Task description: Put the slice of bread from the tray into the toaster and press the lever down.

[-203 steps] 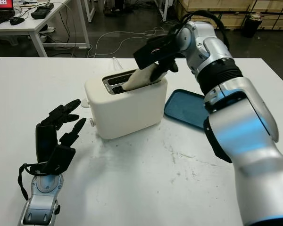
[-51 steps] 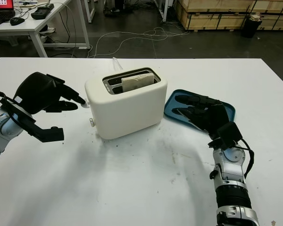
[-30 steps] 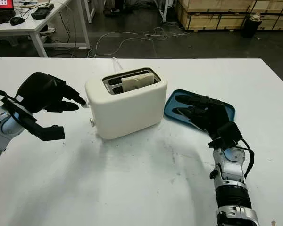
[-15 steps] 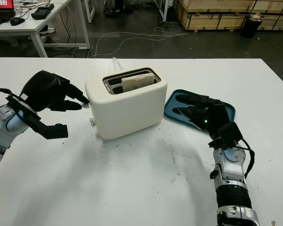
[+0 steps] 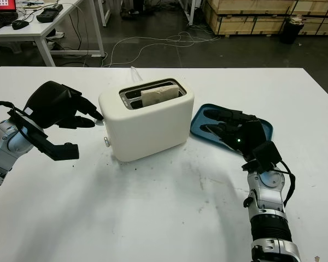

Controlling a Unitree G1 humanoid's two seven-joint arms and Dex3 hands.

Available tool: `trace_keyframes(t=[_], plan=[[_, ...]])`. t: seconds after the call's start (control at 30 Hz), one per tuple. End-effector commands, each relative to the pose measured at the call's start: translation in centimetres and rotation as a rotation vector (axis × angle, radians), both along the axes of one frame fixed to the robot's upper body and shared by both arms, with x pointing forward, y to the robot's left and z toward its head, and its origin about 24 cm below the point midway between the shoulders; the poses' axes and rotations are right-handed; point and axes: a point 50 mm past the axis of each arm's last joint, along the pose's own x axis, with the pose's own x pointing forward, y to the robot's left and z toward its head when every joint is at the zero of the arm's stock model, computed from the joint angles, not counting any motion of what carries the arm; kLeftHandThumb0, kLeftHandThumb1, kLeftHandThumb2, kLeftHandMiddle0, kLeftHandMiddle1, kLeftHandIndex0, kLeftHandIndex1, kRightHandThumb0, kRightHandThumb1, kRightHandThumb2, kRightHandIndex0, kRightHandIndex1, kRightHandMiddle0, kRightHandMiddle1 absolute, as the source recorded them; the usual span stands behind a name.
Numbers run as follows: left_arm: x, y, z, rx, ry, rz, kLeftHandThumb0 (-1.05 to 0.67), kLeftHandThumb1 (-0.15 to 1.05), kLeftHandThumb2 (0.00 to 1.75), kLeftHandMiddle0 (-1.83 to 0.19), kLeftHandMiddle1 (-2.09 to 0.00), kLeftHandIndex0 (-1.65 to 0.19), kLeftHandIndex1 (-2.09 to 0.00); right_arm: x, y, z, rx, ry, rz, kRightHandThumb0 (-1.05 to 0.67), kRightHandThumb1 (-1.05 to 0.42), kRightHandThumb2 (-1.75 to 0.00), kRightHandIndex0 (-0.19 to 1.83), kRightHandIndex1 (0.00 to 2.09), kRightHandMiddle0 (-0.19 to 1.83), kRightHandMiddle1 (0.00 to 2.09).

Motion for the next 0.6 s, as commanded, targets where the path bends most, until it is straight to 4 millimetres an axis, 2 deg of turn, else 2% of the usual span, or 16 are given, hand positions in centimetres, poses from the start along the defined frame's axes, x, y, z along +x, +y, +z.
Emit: trace_keyframes(t=[0.0, 0.13, 0.2, 0.27, 0.37, 0.47, 0.57], plan=[[0.2, -0.1, 0.2, 0.045, 0.001, 0.002, -0.26, 0.73, 0.01, -1.07, -1.39, -1.35, -0.01, -0.1, -0.3, 0.5, -0.017, -0.023, -0.006, -0.48, -0.85, 0.00, 1.21, 0.01, 1.11, 0.00], [0.3, -0.1, -0.2, 0.061, 0.026, 0.017, -0.26, 0.73, 0.00, -1.06, -1.38, -1.36, -0.01, -0.1, -0.4, 0.5, -0.002, -0.019, -0.001, -0.47, -0.84, 0.00, 1.21, 0.01, 1.12, 0.00], [0.5, -0.3, -1.2, 0.076, 0.056, 0.024, -0.24, 0.71, 0.00, -1.04, -1.46, -1.37, -0.02, -0.1, -0.5, 0.4, 0.003, -0.013, 0.005, -0.48, -0.84, 0.00, 1.21, 0.01, 1.12, 0.00], [0.9, -0.7, -3.2, 0.098, 0.101, 0.045, -0.20, 0.71, 0.00, -0.97, -1.56, -1.35, 0.00, -0.1, -0.7, 0.4, 0.011, -0.007, 0.007, -0.50, -0.84, 0.00, 1.22, 0.01, 1.13, 0.01], [0.8, -2.3, -7.5, 0.124, 0.148, 0.082, -0.15, 0.70, 0.00, -0.92, -1.56, -1.31, 0.00, -0.3, -1.1, 0.4, -0.002, -0.005, -0.008, -0.51, -0.83, 0.00, 1.25, 0.03, 1.14, 0.01], [-1.4, -5.7, -11.3, 0.088, 0.189, 0.034, -0.24, 0.73, 0.01, -0.88, -1.57, -1.29, 0.00, -0.4, -1.6, 0.4, -0.033, 0.001, -0.023, -0.50, -0.84, 0.00, 1.25, 0.03, 1.13, 0.00], [-3.8, -8.2, -13.8, 0.021, 0.241, -0.013, -0.20, 0.76, 0.01, -0.81, -1.72, -1.29, -0.01, -0.4, -1.9, 0.5, -0.057, 0.010, -0.024, -0.50, -0.85, 0.00, 1.24, 0.02, 1.11, 0.00]])
